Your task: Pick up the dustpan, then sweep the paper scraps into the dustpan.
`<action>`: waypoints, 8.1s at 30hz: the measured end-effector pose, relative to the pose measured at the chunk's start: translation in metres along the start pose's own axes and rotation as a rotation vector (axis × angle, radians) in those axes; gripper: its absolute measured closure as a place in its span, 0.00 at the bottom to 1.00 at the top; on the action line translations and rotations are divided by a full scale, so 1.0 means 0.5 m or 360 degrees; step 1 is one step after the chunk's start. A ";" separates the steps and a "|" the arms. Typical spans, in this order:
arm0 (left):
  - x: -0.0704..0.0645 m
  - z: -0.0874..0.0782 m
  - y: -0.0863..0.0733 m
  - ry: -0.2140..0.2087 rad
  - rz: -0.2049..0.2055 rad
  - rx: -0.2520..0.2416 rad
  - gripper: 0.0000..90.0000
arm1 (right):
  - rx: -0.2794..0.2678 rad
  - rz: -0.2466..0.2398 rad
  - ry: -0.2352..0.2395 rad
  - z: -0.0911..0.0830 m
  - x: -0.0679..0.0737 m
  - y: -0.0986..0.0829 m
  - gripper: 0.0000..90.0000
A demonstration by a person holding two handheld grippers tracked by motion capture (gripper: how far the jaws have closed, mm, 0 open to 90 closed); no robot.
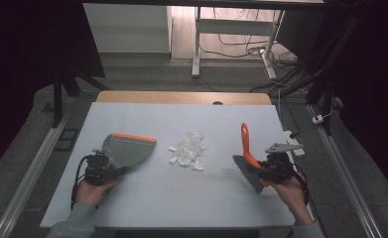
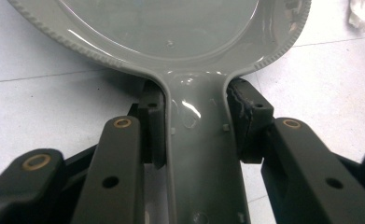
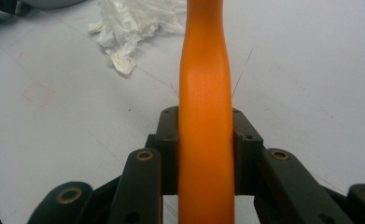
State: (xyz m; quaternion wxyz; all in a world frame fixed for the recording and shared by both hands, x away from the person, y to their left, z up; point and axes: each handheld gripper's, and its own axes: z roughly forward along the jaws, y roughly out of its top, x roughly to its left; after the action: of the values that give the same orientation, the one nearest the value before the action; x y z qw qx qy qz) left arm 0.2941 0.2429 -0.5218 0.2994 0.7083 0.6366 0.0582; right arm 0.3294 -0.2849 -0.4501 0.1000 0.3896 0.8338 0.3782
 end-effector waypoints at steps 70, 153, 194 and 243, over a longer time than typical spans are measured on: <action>0.003 -0.128 -0.033 -0.0543 0.0588 -0.0232 0.68 | -0.0096 0.0018 -0.0042 0.003 0.006 0.021 0.78; -0.034 -0.046 -0.054 -0.0604 0.0818 0.0228 0.68 | -0.0087 -0.0063 -0.0063 0.176 0.023 0.214 0.78; -0.034 -0.027 -0.045 -0.0622 0.0824 0.0273 0.68 | 0.0089 0.0010 -0.0152 0.326 -0.023 0.279 0.78; -0.041 -0.016 -0.040 -0.0627 0.0819 0.0290 0.68 | 0.0328 -0.0393 0.0174 0.390 0.203 0.271 0.78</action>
State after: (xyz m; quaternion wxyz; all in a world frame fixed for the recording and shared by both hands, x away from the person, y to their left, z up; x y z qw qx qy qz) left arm 0.2693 0.2269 -0.5189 0.3275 0.8673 0.3695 -0.0633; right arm 0.4283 -0.0478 -0.4763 0.0597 0.2712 0.9139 0.2961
